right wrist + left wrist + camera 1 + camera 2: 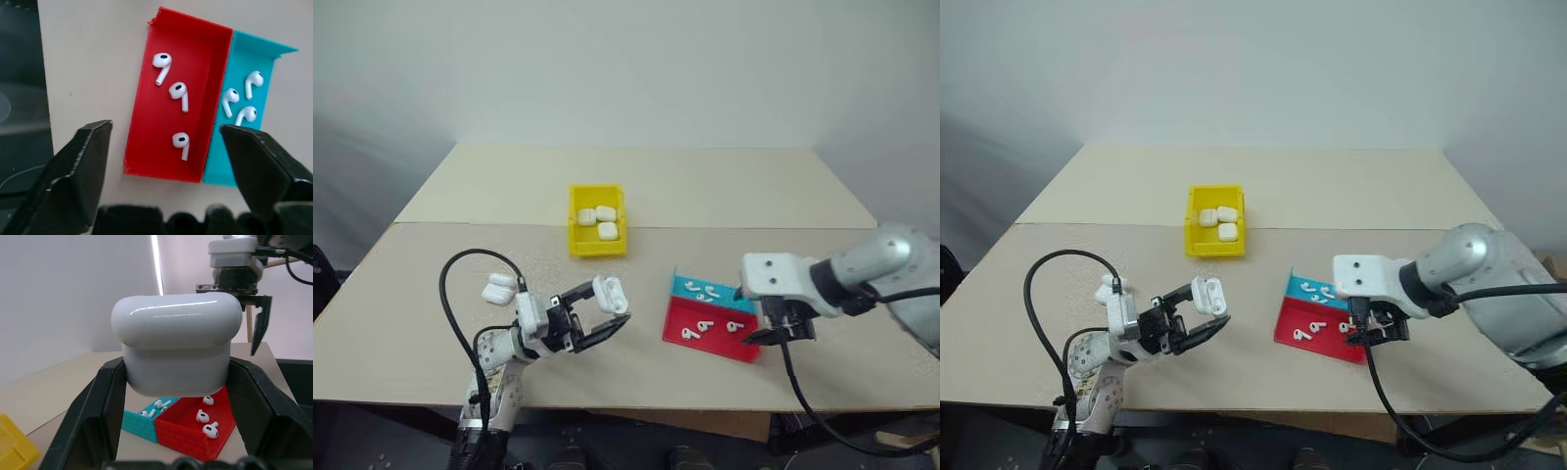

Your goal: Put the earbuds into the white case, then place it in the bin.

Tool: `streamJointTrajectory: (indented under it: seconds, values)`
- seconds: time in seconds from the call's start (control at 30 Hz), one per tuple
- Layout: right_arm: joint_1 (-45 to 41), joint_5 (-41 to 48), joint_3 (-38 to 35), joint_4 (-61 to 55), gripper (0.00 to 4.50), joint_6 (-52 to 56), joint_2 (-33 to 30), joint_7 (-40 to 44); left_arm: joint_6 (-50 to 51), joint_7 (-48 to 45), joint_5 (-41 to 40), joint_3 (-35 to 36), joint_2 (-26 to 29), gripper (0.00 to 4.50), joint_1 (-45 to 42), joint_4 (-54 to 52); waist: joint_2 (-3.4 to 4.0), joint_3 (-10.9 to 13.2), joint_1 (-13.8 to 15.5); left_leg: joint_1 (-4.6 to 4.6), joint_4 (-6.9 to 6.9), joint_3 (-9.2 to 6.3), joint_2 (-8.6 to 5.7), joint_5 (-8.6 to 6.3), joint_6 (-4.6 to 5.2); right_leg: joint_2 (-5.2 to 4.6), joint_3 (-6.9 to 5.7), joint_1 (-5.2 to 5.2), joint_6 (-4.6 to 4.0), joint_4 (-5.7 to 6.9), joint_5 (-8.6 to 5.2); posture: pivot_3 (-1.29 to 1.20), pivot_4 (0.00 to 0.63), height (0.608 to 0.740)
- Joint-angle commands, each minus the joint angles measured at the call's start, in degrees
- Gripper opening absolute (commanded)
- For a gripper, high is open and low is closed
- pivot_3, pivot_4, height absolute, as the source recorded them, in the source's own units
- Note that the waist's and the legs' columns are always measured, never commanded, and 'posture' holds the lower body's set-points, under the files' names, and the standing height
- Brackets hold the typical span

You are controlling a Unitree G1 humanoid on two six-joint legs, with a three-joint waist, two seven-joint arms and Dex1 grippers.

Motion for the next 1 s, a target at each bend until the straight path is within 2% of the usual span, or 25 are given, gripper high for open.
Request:
streamJointTrajectory:
  seconds: [0.03,0.07,0.27,0.43,0.8,1.0]
  values:
    - [-3.25,-4.55,3.63,1.67,2.94,-0.16,1.71,1.93,-0.78,0.91,-0.32,-1.09,0.95,2.77,0.86,-1.35,0.0,0.0,-0.04,-0.01,0.0,0.0,0.0,0.0,0.0,0.0,-0.01,0.0,-0.1,0.0,0.06,0.0,0.15,0.74]
    - [-4.32,-5.53,4.9,2.82,2.63,0.24,3.26,1.72,-0.49,1.1,-0.62,-1.16,1.34,2.77,1.33,-2.03,0.01,0.0,-0.1,-0.01,0.0,0.01,0.0,0.0,0.0,0.0,-0.01,-0.01,-0.1,0.0,0.07,0.0,0.15,0.74]
    - [-7.4,-14.29,11.81,9.61,2.63,-5.99,9.31,2.63,-3.24,-0.54,-2.36,-1.02,3.4,2.77,3.52,-4.22,0.03,-0.02,-0.44,0.07,0.0,0.0,0.13,0.0,0.0,0.15,0.0,-0.03,-0.08,0.06,0.05,0.0,0.15,0.74]
    - [-9.21,-21.0,14.77,17.15,2.63,-18.62,14.2,3.05,-4.28,-0.4,-2.56,-1.63,5.11,2.77,4.98,-5.6,0.06,-0.03,-0.39,0.08,-0.02,-0.01,0.16,0.0,0.0,0.18,0.0,-0.03,-0.08,0.06,0.05,0.0,0.15,0.74]
    - [-12.9,-26.61,16.41,28.72,2.63,-31.32,22.47,8.91,-5.32,1.46,-2.08,-1.61,6.84,2.77,5.28,-6.38,0.06,-0.02,-0.29,0.09,-0.03,-0.02,0.16,0.0,0.0,0.18,-0.01,-0.02,-0.13,0.05,0.08,0.0,0.15,0.74]
    - [-13.22,-28.71,16.07,31.58,2.63,-35.05,24.62,10.99,-5.85,2.66,-1.76,-1.36,7.76,2.77,5.37,-6.39,0.07,-0.02,-0.3,0.09,-0.04,-0.02,0.16,0.0,0.0,0.19,-0.02,-0.03,-0.14,0.06,0.09,0.0,0.15,0.74]
